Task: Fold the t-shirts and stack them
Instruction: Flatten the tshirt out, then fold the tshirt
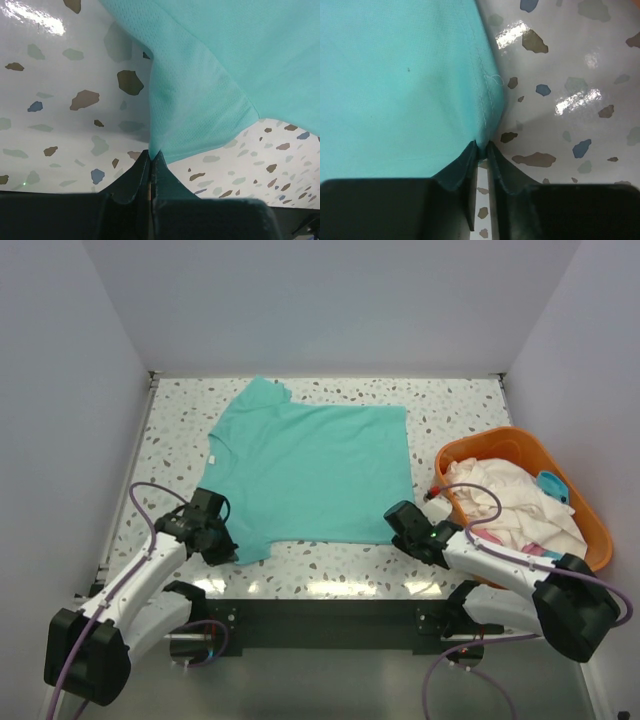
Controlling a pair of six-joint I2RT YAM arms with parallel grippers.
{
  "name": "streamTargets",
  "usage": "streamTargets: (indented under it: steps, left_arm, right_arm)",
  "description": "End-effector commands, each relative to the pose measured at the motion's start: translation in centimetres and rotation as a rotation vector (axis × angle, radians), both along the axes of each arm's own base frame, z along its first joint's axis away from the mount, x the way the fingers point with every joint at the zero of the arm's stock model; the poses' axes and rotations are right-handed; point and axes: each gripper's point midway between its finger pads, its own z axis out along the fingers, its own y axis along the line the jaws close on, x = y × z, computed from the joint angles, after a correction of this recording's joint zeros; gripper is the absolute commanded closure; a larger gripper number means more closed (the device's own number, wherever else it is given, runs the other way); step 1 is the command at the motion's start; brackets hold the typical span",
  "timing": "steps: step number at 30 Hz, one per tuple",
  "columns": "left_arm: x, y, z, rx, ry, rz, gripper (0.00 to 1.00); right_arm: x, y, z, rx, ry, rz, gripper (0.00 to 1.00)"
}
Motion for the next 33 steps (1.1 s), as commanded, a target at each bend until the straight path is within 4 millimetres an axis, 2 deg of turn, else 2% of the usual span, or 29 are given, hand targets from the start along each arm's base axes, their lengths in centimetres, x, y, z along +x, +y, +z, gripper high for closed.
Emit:
streamTargets:
  steps: [1, 3, 5, 6, 14, 16, 18, 25, 31, 32, 33]
  left_arm:
    - [1.1, -0.4, 1.8, -0.015, -0.053, -0.008, 1.00]
    - [1.4, -0.5, 2.2, -0.016, -0.062, -0.013, 1.00]
    - [2.1, -0.7, 2.8, -0.025, -0.086, -0.016, 1.00]
    - [2.6, -0.9, 3.2, -0.028, -0.095, -0.018, 1.00]
    - [6.8, -1.7, 5.8, -0.016, -0.175, -0.047, 1.00]
    - [8.3, -2.1, 7.1, -0.018, -0.203, -0.052, 1.00]
    - [9.9, -1.7, 8.1, 0.022, -0.241, -0.036, 1.00]
    - [14.5, -0.7, 10.3, 0.080, -0.322, -0.009, 1.00]
    - [18.3, -1.3, 10.7, 0.096, -0.342, -0.067, 1.00]
    - [19.0, -1.3, 10.2, 0.101, -0.329, -0.072, 1.00]
    - [19.9, -1.4, 10.9, 0.100, -0.352, -0.076, 1.00]
  right_arm:
    - [-0.4, -0.7, -0.3, -0.014, 0.003, -0.033, 0.90]
    - [-0.5, -1.1, 0.1, -0.033, 0.003, -0.034, 0.93]
    - [-0.1, -1.1, 1.3, -0.042, -0.018, -0.025, 0.95]
    - [0.3, -0.8, 2.0, -0.035, -0.033, -0.020, 1.00]
    - [2.5, -1.4, 6.4, -0.151, -0.106, 0.013, 1.00]
    - [3.6, -0.7, 7.6, -0.156, -0.132, 0.029, 1.00]
    - [4.8, 0.2, 8.6, -0.164, -0.152, 0.057, 1.00]
    - [7.7, 1.2, 9.3, -0.167, -0.134, 0.084, 1.00]
    - [10.5, 1.2, 10.8, -0.167, -0.167, 0.091, 1.00]
    - [10.9, 1.1, 10.7, -0.185, -0.158, 0.095, 1.00]
    - [11.4, 1.3, 11.1, -0.184, -0.166, 0.097, 1.00]
